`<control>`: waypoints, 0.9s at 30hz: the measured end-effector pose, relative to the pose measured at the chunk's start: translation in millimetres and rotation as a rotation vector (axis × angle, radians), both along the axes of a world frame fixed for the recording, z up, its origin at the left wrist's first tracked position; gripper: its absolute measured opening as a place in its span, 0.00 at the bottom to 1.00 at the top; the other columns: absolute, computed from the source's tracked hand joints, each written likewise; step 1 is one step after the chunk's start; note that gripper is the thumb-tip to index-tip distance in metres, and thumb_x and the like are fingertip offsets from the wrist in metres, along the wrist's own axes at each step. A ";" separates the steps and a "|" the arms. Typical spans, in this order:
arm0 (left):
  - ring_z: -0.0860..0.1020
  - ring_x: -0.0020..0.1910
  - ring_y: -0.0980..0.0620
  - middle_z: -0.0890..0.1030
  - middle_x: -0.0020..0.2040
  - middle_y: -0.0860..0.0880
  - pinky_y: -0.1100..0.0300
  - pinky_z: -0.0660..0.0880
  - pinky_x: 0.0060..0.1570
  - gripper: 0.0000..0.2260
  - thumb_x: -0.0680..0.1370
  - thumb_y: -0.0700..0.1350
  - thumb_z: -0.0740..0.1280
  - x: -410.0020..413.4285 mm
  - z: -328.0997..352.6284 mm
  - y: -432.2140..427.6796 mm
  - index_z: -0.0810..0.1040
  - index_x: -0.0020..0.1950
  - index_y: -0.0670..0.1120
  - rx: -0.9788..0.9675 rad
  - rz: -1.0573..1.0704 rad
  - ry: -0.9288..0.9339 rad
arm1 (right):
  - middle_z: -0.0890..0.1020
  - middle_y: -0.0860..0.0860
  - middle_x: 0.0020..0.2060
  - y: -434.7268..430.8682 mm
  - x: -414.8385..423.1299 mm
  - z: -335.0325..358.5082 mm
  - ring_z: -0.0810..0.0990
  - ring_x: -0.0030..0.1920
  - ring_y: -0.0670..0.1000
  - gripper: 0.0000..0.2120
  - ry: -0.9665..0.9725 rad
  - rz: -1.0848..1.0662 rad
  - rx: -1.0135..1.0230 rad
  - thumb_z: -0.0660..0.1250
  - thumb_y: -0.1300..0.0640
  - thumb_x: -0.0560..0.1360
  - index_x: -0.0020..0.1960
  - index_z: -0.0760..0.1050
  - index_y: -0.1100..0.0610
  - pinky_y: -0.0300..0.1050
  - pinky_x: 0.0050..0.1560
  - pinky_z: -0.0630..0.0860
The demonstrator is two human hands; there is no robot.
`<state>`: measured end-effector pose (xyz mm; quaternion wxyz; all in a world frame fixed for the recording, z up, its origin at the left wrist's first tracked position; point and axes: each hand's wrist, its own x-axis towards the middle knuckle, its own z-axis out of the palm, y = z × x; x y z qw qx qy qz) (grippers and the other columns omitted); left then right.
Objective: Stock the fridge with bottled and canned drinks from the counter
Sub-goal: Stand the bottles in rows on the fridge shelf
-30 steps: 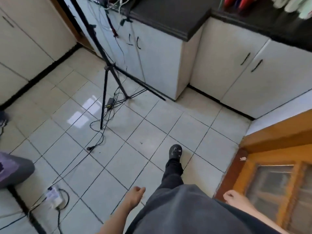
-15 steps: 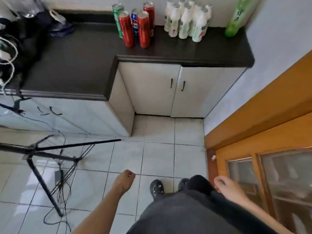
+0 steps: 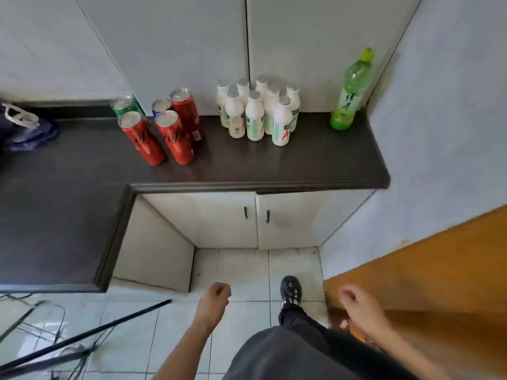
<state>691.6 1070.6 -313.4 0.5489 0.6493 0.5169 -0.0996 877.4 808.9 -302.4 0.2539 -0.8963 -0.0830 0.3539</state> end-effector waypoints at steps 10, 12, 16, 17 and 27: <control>0.79 0.49 0.56 0.81 0.46 0.54 0.67 0.70 0.44 0.04 0.79 0.46 0.63 216.3 81.1 62.2 0.77 0.49 0.53 0.171 0.063 -0.292 | 0.78 0.44 0.48 118.2 186.4 74.6 0.76 0.49 0.43 0.07 -0.194 -0.153 0.362 0.60 0.56 0.79 0.55 0.73 0.49 0.35 0.46 0.70; 0.79 0.47 0.58 0.82 0.45 0.55 0.67 0.72 0.46 0.06 0.79 0.44 0.64 239.9 95.8 72.9 0.77 0.48 0.55 0.204 0.067 -0.366 | 0.79 0.43 0.47 133.9 207.6 83.7 0.77 0.49 0.42 0.07 -0.241 -0.208 0.412 0.61 0.58 0.79 0.55 0.74 0.49 0.33 0.46 0.70; 0.79 0.42 0.63 0.82 0.43 0.57 0.76 0.71 0.40 0.08 0.78 0.43 0.64 280.5 120.6 100.2 0.78 0.46 0.57 0.287 0.066 -0.485 | 0.77 0.38 0.44 163.6 244.9 100.5 0.76 0.45 0.36 0.08 -0.365 -0.278 0.453 0.62 0.58 0.78 0.54 0.73 0.47 0.25 0.39 0.68; 0.79 0.42 0.64 0.82 0.42 0.58 0.77 0.71 0.40 0.09 0.78 0.43 0.64 289.5 126.8 107.0 0.78 0.46 0.57 0.305 0.066 -0.512 | 0.77 0.38 0.44 170.0 252.9 105.4 0.76 0.44 0.36 0.08 -0.391 -0.297 0.464 0.62 0.58 0.78 0.55 0.73 0.48 0.25 0.39 0.68; 0.77 0.44 0.66 0.82 0.45 0.58 0.78 0.69 0.41 0.07 0.79 0.43 0.63 350.5 162.4 154.1 0.79 0.49 0.54 0.415 -0.023 -0.637 | 0.74 0.48 0.56 225.4 352.4 157.5 0.74 0.59 0.53 0.18 -0.736 -0.359 0.508 0.67 0.55 0.75 0.62 0.70 0.59 0.45 0.58 0.71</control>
